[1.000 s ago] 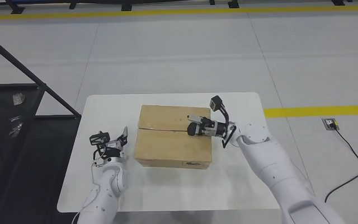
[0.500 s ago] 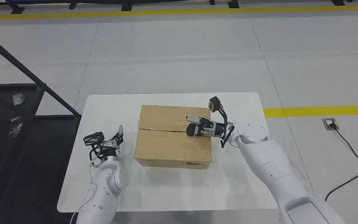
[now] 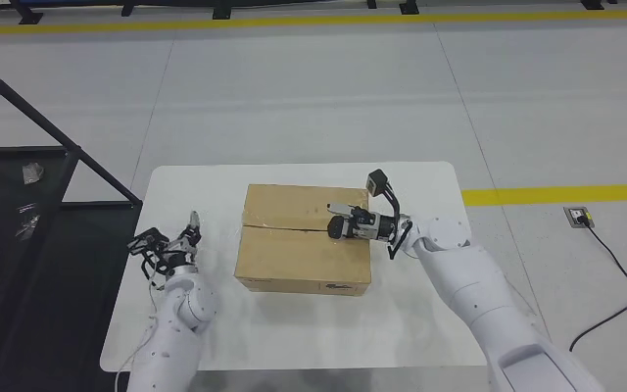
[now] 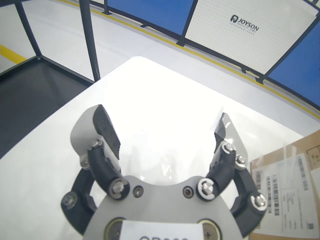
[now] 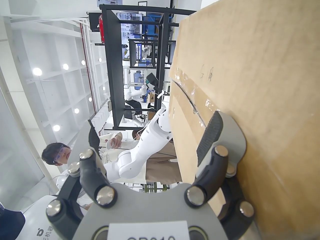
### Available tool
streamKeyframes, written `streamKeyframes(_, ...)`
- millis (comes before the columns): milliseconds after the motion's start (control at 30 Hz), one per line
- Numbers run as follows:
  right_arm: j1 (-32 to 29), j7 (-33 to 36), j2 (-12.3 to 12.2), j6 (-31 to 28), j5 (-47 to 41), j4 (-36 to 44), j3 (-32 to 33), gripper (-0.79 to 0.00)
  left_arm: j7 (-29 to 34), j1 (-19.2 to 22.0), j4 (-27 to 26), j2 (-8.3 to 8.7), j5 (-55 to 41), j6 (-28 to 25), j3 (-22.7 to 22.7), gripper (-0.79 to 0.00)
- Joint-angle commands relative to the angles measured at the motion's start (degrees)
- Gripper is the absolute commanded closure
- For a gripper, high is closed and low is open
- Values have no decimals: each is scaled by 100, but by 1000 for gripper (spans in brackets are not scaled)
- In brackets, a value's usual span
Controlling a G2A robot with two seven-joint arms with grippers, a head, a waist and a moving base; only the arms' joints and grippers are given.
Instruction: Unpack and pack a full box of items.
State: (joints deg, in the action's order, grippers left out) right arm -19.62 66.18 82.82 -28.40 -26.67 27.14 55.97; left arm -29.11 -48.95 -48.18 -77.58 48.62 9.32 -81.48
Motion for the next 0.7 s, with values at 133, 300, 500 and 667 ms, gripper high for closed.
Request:
streamKeyframes(133,-12,-26,12,-2,12,-18,16,-785,-266,-273,-540,19,-387,-209,-324,-785)
streamKeyframes(300,-10,-17,24,1,15,-28,29,-785,-239,-525,-1032,28,-640,-280,-528,-785)
streamKeyframes(500,-14,-19,38,-14,26,-29,41,-785,-293,-820,-1622,28,-766,-280,-691,-785)
streamKeyframes(667,-19,-43,46,-14,44,-20,54,-785,-397,-1080,-2154,10,-907,-259,-789,-785)
